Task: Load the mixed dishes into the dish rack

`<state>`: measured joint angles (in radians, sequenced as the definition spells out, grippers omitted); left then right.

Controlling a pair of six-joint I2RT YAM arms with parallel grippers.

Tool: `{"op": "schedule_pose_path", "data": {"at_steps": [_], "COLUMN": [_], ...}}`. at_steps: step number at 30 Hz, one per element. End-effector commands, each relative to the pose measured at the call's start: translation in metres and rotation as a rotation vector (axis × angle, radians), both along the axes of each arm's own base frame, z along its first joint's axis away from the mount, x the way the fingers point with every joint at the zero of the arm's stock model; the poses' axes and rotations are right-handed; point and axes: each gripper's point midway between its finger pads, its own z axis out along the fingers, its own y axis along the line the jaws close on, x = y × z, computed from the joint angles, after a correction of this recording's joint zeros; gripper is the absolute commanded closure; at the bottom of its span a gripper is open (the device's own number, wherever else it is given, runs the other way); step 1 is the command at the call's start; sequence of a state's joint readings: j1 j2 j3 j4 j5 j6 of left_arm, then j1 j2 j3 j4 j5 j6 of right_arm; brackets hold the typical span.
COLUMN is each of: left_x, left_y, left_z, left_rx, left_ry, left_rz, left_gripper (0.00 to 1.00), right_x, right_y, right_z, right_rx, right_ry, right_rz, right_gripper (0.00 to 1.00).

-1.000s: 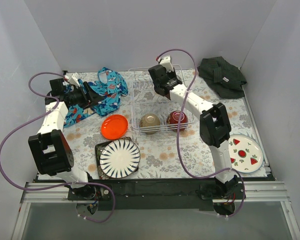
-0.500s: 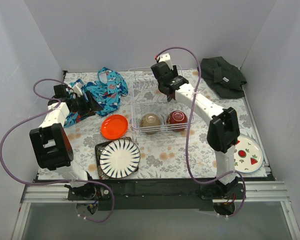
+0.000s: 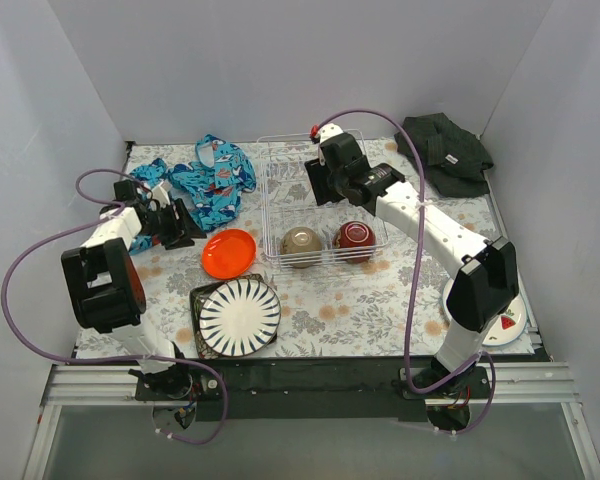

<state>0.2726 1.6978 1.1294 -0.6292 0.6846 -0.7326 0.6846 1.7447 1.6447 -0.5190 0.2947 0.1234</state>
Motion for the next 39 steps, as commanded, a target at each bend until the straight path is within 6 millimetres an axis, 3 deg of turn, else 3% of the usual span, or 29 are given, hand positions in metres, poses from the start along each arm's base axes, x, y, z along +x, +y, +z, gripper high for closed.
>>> {"op": "schedule_pose_path", "data": {"at_steps": [1,7,16,19,25,27,39], "left_x": [-0.01,-0.012,-0.01,-0.005,0.011,0.015,0.007], "left_y": [-0.006,-0.018,-0.016,-0.017,-0.016,-0.014,0.008], "left_z": [-0.013,-0.03,-0.053,-0.04,0.005,0.01,-0.027], "left_rx": [-0.007,0.053,0.129,0.128,0.142,0.151,0.277], "left_ry": [0.037,0.044,0.085,0.057,-0.076,-0.091,-0.002], "left_rz": [-0.033,-0.09,-0.102,-0.107,-0.092,-0.088,-0.037], "left_gripper": [0.5,0.48,0.51,0.51,0.5,0.5,0.48], "right_x": [0.001,0.005,0.008,0.01,0.012,0.013,0.016], "right_y": [0.005,0.001,-0.009,-0.008,-0.004,-0.003,0.0], "right_z": [0.01,0.013,0.01,0.011,0.009,0.008,0.009], "right_rx": [0.03,0.042,0.046,0.054,0.056,0.058,0.06], "right_ry": [-0.018,-0.017,-0.005,-0.006,-0.004,-0.001,-0.003], "right_rz": [0.031,0.029,0.01,0.01,0.017,0.019,0.022], "right_gripper": [0.35,0.34,0.33,0.33,0.34,0.34,0.34]}}
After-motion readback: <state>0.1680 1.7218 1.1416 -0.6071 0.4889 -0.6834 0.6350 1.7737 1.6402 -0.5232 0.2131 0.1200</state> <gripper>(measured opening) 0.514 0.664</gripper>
